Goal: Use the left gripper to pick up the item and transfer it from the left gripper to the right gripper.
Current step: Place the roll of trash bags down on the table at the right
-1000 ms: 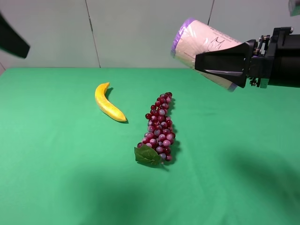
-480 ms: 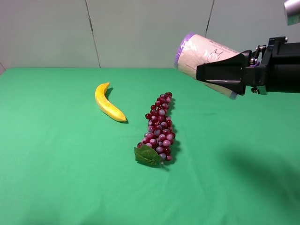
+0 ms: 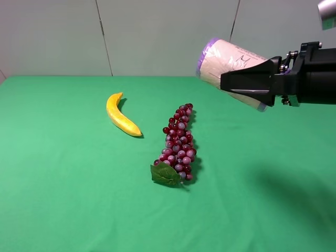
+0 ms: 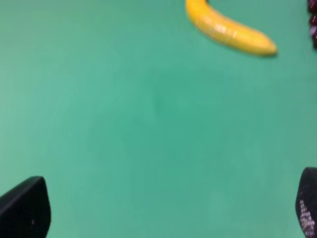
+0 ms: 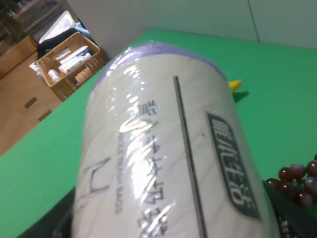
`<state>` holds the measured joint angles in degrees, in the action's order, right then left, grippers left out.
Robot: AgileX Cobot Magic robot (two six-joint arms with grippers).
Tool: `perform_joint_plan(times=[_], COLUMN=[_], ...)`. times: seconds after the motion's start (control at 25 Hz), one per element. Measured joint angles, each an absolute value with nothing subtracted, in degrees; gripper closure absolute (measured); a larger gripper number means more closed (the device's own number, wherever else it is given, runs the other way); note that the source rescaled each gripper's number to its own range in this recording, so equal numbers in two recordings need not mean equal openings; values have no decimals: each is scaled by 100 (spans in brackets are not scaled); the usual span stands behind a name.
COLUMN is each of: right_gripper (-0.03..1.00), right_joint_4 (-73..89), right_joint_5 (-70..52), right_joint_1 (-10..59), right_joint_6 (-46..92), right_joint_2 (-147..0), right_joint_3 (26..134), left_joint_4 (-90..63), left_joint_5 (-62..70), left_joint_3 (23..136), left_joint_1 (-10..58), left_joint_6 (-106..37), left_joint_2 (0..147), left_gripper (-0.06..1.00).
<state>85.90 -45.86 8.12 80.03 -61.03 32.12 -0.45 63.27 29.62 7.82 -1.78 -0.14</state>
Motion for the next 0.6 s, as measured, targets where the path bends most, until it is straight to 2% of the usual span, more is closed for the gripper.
perform_joint_plan(times=[0.6], right_gripper=[96], right_joint_4=[8389], right_joint_5=[-4443], right_joint_1=[812], right_joint_6=[7753], right_joint_2=[-6107], right_joint_3=[3212], left_joint_4=[217], left_joint_5=[6106], left_joint_3=[2750], left_joint_1=[782], left_joint_6=[38], left_joint_2=[-19], left_gripper=[-6])
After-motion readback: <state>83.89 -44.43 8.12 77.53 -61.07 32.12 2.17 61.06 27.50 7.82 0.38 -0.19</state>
